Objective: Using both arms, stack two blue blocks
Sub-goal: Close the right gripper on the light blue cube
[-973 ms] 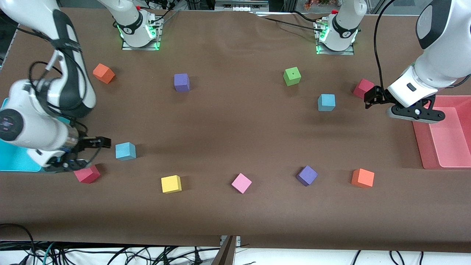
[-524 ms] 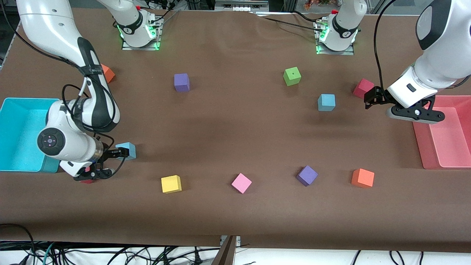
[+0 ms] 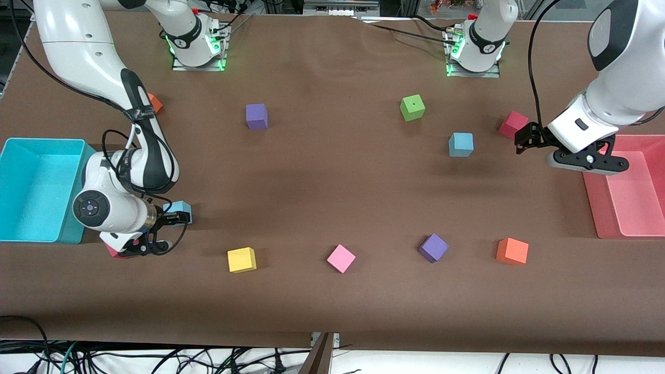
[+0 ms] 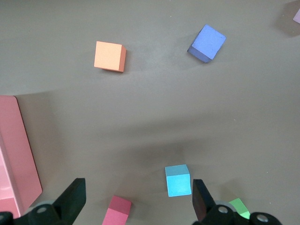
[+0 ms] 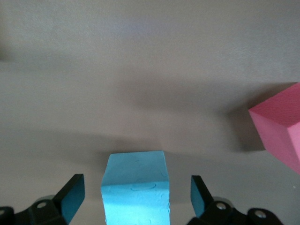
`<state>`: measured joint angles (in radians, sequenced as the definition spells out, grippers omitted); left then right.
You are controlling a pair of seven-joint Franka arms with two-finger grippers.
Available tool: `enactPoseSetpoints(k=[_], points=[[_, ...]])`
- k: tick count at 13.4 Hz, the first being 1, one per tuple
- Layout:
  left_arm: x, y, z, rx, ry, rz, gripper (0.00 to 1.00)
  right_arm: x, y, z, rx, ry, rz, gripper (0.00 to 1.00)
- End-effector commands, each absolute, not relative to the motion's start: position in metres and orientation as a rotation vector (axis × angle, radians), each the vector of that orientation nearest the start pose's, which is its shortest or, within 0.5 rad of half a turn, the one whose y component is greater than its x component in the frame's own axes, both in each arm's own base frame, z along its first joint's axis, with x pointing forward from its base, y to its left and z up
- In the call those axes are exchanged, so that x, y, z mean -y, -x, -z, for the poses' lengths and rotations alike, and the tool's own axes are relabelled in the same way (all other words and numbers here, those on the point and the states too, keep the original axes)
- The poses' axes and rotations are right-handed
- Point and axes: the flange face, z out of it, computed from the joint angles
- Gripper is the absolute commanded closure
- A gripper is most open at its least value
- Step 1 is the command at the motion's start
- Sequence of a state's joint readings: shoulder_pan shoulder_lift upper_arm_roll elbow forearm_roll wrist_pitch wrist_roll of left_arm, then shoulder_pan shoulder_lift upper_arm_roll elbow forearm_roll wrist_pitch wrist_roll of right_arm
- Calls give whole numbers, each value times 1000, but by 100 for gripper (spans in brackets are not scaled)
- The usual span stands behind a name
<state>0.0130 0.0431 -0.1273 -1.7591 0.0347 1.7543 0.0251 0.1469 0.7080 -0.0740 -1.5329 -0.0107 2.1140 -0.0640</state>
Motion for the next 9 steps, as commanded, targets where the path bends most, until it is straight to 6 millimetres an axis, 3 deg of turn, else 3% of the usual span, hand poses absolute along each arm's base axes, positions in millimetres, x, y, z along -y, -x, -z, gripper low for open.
enactPoseSetpoints(k=[1, 6, 9], points=[[58, -571, -533, -215, 3117, -58, 0, -59, -688, -221, 271, 3180, -198, 0], [57, -572, -529, -210, 3117, -65, 0, -57, -680, -206, 266, 3176, -252, 2], [52, -573, -528, -200, 3120, -66, 0, -53, -679, -205, 263, 3174, -267, 57]])
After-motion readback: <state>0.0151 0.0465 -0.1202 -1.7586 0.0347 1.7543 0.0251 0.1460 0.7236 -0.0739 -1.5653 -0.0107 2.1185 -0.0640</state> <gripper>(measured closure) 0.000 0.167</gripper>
